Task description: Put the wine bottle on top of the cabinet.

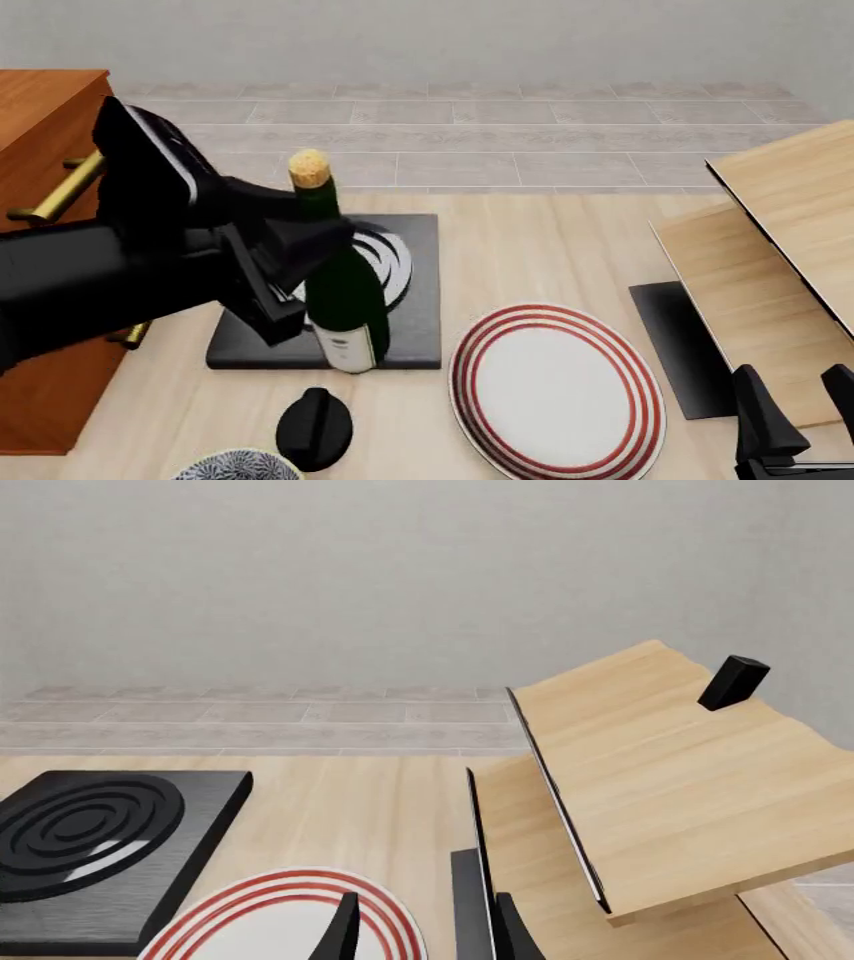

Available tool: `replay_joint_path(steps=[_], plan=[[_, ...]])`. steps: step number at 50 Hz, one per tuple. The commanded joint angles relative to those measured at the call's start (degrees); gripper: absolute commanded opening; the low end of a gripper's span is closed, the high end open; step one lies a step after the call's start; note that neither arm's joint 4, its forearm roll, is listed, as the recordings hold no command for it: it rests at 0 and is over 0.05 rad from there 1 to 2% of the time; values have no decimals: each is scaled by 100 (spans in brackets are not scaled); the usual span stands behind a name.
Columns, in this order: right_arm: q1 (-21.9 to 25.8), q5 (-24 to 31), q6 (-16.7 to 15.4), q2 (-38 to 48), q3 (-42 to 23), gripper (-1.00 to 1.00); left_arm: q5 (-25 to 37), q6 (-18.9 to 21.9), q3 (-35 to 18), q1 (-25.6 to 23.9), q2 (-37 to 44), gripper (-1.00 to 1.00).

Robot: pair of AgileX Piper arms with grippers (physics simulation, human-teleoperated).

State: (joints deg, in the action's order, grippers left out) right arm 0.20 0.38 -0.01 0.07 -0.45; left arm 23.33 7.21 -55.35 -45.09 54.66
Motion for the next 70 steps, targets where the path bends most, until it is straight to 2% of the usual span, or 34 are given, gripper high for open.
replay_joint_path(steps=[1, 19, 22, 25, 27, 29, 46, 54, 70], plan=[[0, 3, -1, 0, -4, 100, 297, 113, -29, 529, -454, -100], [-1, -3, 1, 2, 2, 100, 865, 248, -176, 1104, -840, -100], [0, -4, 0, 2, 2, 100, 1100, 321, -266, 1209, -929, -100], [0, -3, 1, 2, 2, 100, 1229, 203, -385, 1251, -953, -100], [-1, -3, 1, 2, 2, 100, 1344, 393, -434, 1444, -1002, -100], [0, -5, 0, 2, 2, 100, 1466, 288, -572, 1478, -1019, -100], [0, -4, 2, 2, 2, 100, 2187, 350, -1098, 2064, -1215, -100], [1, -4, 0, 2, 2, 100, 2587, 373, -1489, 2359, -1221, -100], [2, -4, -2, 2, 2, 100, 3426, 603, -2760, 3130, -932, -100]])
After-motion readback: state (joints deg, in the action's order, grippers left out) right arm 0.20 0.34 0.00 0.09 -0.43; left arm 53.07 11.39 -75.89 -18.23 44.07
